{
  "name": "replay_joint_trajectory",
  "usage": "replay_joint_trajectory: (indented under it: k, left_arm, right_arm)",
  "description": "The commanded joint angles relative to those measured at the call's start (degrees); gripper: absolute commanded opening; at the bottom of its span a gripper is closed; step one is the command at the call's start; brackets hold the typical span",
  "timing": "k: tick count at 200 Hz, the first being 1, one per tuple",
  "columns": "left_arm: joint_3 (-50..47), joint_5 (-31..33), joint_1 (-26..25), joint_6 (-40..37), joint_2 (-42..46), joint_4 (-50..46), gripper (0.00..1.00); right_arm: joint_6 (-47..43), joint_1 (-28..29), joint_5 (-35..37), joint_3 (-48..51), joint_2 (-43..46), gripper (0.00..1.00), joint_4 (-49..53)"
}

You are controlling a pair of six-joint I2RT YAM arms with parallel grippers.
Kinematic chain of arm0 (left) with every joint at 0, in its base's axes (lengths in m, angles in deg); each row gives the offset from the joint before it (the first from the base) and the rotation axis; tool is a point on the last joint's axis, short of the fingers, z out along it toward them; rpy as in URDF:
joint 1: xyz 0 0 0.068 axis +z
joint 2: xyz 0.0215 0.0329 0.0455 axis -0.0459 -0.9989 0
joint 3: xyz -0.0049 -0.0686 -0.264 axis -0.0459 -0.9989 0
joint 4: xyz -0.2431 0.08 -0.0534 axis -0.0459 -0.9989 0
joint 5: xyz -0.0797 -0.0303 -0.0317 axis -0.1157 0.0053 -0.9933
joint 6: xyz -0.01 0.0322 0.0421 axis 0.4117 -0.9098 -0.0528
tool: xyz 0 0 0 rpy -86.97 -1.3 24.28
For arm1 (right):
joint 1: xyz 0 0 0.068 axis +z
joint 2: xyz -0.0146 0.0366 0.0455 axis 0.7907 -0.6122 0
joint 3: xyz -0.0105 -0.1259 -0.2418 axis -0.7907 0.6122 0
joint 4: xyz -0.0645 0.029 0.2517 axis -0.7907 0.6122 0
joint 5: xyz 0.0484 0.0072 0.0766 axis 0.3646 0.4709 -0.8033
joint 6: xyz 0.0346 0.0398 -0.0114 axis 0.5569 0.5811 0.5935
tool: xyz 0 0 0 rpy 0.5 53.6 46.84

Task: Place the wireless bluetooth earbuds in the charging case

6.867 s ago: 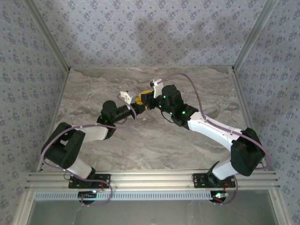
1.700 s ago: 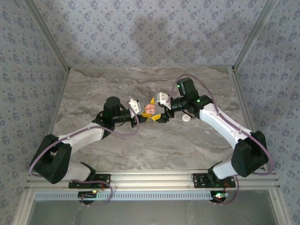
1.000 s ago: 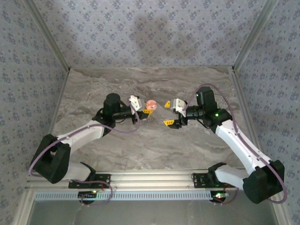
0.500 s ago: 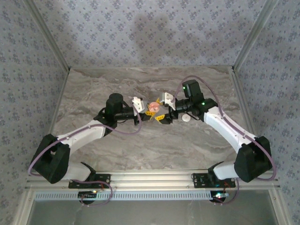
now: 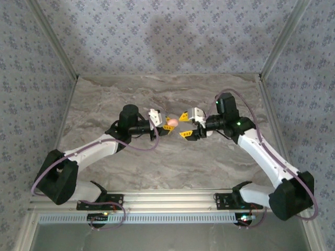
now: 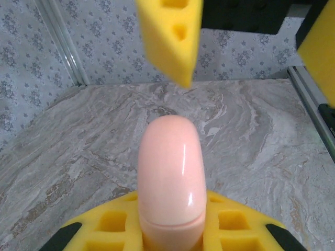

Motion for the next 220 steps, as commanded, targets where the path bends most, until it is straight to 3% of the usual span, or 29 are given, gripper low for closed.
replay_joint_trajectory:
  k: [1, 32, 58, 89, 111, 151, 173, 220]
  left_arm:
    - [2.4, 0.2, 0.0, 1.6, -1.1, -0.4, 0.03]
    - [4.6, 1.0, 0.0, 9.2, -3.7, -1.0, 0.03]
    - [7.9, 7.0, -1.0, 19.6, -6.8, -4.1, 0.03]
    - [16.0, 14.9, -2.4, 35.1, -13.4, -13.6, 0.01]
    - [22.1, 15.4, -4.3, 41.2, -18.5, -20.5, 0.01]
    - [38.0, 16.6, -7.0, 50.4, -30.3, -36.9, 0.02]
    - [43.3, 15.5, -7.5, 55.1, -36.0, -39.2, 0.02]
    - [52.0, 14.9, -8.6, 56.4, -44.6, -46.6, 0.02]
  right_arm:
    - [4.6, -2.0, -1.9, 3.4, 2.8, 0.59, -2.3]
    - [16.1, -5.0, 3.0, 7.7, 4.9, 0.57, -9.1]
    - [35.1, -8.3, 15.2, 9.0, 4.3, 0.60, -12.5]
    - [49.8, -17.5, 20.5, 8.7, 2.8, 0.54, -9.4]
    - [57.2, -23.3, 22.5, 11.4, 3.8, 0.52, -10.6]
    - [58.7, -25.5, 23.7, 15.6, 7.4, 0.52, -10.7]
    - [58.2, -25.7, 24.4, 17.4, 8.8, 0.52, -10.2]
    - [57.9, -27.1, 23.9, 20.1, 12.6, 0.53, -6.9]
